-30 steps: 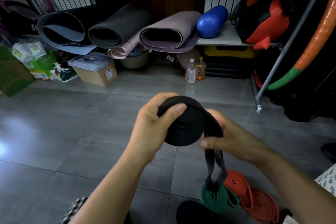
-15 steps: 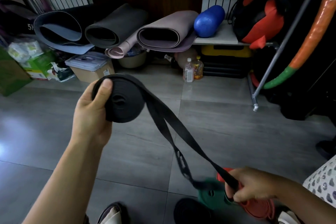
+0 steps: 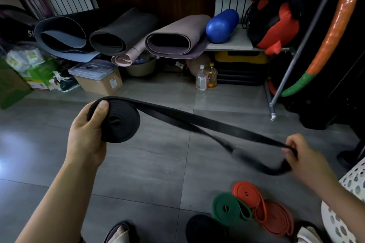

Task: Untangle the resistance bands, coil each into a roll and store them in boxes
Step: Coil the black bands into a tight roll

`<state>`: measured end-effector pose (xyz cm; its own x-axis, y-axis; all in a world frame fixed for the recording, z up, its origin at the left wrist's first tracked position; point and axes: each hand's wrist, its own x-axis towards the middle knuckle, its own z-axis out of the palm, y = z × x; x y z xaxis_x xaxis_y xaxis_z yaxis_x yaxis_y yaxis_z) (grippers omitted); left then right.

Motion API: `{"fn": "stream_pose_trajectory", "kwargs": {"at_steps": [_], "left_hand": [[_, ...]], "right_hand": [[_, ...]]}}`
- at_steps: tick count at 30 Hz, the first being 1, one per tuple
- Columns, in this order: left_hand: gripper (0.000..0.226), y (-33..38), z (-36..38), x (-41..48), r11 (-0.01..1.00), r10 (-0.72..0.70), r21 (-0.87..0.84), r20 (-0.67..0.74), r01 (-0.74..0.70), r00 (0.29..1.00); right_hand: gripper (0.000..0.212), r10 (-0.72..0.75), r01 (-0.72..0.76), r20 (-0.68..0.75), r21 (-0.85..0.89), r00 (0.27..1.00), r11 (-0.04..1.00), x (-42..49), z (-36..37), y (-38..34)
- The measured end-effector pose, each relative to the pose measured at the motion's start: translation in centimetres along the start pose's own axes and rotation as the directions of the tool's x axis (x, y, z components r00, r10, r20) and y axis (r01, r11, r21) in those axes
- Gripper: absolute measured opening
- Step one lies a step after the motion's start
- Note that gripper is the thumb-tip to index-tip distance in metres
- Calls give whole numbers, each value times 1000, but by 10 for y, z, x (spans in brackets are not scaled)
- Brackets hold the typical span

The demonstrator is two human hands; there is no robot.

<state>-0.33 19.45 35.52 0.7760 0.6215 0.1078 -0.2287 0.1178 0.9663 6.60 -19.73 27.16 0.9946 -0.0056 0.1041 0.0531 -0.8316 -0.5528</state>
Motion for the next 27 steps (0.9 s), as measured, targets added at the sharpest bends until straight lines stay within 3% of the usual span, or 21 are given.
{"fn": "stream_pose_trajectory", "kwargs": {"at_steps": [4,6,9,11,12,14,16,18,20,22,24,25,26,27], "left_hand": [[11,-6,7,-4,999,-19,44,31,17,999],[11,-8,8,-5,998,-43,55,35,41,998],[11,-8,4,-2,996,-62,65,23,60,998],[11,-6,-1,1,995,-71,69,12,70,997],[10,-5,-3,1,995,-73,71,6,73,997],[10,-4,-6,2,994,-71,78,0,71,997],[11,-5,-5,0,991,-60,119,8,59,998],[12,-4,-2,-3,983,-41,180,43,33,998],[13,-1,3,-9,973,-2,231,93,-20,996],[16,5,10,-15,932,65,343,159,-117,985],[20,10,19,-22,882,82,429,268,-195,960],[21,12,25,-27,867,69,448,328,-219,942],[22,13,31,-32,852,50,465,387,-242,921],[21,13,38,-38,830,27,490,445,-268,895]], "right_hand": [[12,107,-107,23,-6,994,994,8,-14,8],[17,176,-201,129,215,976,956,10,-15,13],[16,183,-477,501,555,846,682,8,-22,17],[38,106,-580,644,590,757,562,5,-30,20],[53,92,-590,661,589,745,552,4,-32,22],[65,123,-531,617,537,777,655,2,-33,20],[44,194,-392,472,368,860,843,4,-30,16],[27,217,-251,245,117,945,961,8,-23,19],[24,204,-167,170,-206,964,964,8,-15,23],[23,253,-97,342,-414,905,905,0,-8,20],[47,318,-1,575,-483,754,876,-11,-5,11],[77,271,61,653,-438,707,897,-15,-4,2],[110,167,104,687,-334,708,937,-15,-2,-5],[128,49,127,679,-207,732,970,-16,2,-13]]}}
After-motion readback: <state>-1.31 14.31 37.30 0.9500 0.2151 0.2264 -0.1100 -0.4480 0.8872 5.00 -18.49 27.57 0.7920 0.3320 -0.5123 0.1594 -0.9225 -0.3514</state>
